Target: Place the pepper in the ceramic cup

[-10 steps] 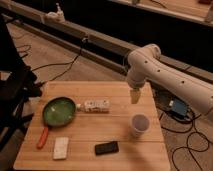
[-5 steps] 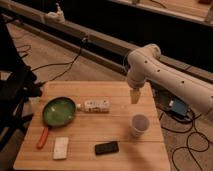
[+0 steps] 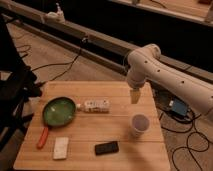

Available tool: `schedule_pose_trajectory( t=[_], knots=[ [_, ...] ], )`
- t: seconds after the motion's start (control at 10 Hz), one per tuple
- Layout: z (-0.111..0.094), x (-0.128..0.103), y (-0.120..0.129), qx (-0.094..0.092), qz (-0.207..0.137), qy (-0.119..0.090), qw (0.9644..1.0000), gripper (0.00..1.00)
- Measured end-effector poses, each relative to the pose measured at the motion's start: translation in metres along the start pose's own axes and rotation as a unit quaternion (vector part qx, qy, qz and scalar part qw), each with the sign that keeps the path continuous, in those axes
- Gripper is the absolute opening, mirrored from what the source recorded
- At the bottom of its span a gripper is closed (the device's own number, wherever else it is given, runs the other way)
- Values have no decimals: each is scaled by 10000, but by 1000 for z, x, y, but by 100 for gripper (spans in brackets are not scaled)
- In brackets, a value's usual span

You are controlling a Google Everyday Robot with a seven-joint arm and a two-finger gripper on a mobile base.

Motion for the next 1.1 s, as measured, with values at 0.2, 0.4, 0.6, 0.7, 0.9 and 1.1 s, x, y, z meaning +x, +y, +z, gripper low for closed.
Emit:
schedule_pose_trajectory(
  t=[0.2,0.4,0.6,0.7,0.9,1.1],
  knots=[
    [0,0,0,0,0,0,10000,80],
    [0,0,0,0,0,0,10000,80],
    [0,0,-1,4,3,-6,10000,80],
    [0,0,-1,-4,7,-41,10000,80],
    [-6,-11,-10,16,42,-419,9991,80],
    [-10,-30,-16,11,3,-851,9964,80]
  ],
)
